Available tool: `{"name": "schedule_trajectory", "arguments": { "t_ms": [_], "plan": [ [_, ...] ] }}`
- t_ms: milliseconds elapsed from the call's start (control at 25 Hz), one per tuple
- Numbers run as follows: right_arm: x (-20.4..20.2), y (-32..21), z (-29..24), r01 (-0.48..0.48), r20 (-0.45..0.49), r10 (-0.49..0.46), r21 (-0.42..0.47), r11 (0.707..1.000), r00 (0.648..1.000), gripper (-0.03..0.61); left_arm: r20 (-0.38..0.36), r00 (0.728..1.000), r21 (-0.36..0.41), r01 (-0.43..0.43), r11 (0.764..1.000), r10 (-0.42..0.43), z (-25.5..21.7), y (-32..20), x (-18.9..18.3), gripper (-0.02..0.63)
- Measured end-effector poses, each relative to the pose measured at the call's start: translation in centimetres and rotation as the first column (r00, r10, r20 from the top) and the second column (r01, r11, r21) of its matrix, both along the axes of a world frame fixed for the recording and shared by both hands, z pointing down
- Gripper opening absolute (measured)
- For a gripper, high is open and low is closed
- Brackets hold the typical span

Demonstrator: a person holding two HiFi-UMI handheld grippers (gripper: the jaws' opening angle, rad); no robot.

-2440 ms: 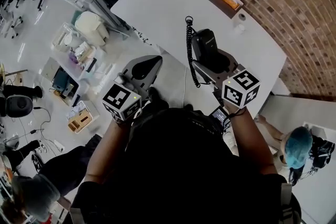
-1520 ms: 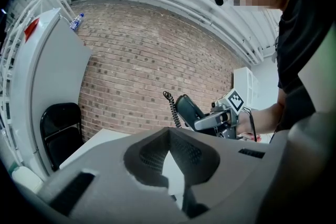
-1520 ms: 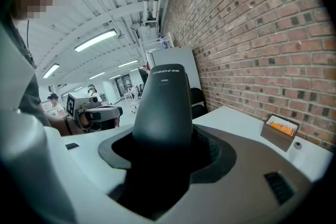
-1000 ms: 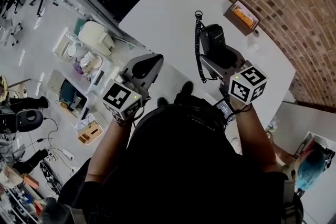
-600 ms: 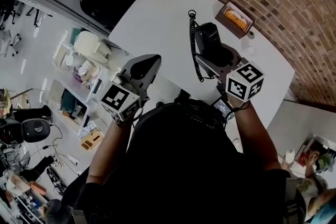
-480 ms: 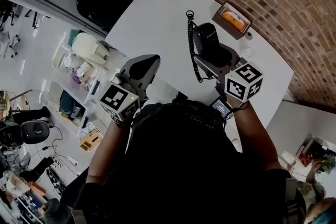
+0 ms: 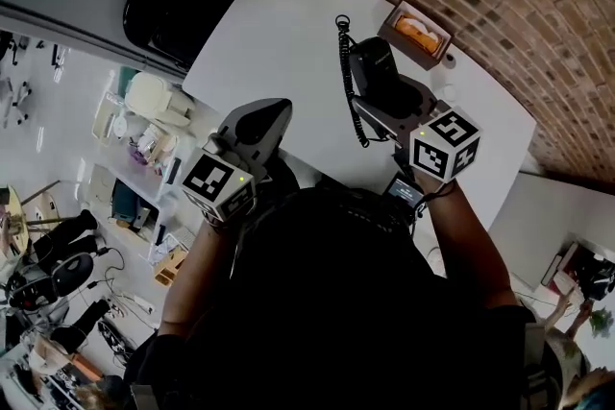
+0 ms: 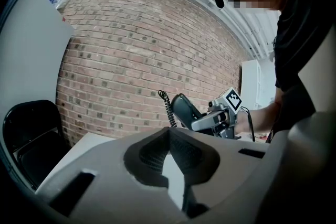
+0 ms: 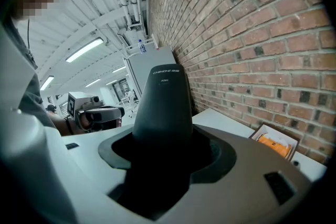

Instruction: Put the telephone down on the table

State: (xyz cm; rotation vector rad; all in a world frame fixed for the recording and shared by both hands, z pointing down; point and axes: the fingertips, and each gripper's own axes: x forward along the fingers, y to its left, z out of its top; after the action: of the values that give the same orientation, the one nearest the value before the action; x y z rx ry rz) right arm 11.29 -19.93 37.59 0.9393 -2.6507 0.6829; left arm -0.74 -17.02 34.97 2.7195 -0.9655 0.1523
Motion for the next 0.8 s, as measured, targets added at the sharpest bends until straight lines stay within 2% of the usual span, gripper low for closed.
{"name": "schedule_trajectory", "arguments": {
  "t_ms": [440,800],
  "plan": [
    [-2.1,-3.4,0.6,-0.136,-0.044,0.135,-0.017,0.991,0.990,0.273,-0.054,0.990,-0.013,-0.129,0.992,0.129,0.6,-5.8,-2.6,0.008],
    [-7.4,-6.7,-0.1,-0.281,-0.064,0.280,-0.005,0.960,0.958,0.273,-0.069,0.957,0.020,-0.282,0.959,0.283,0.2,-11.0,-8.0,0.008]
  ]
}}
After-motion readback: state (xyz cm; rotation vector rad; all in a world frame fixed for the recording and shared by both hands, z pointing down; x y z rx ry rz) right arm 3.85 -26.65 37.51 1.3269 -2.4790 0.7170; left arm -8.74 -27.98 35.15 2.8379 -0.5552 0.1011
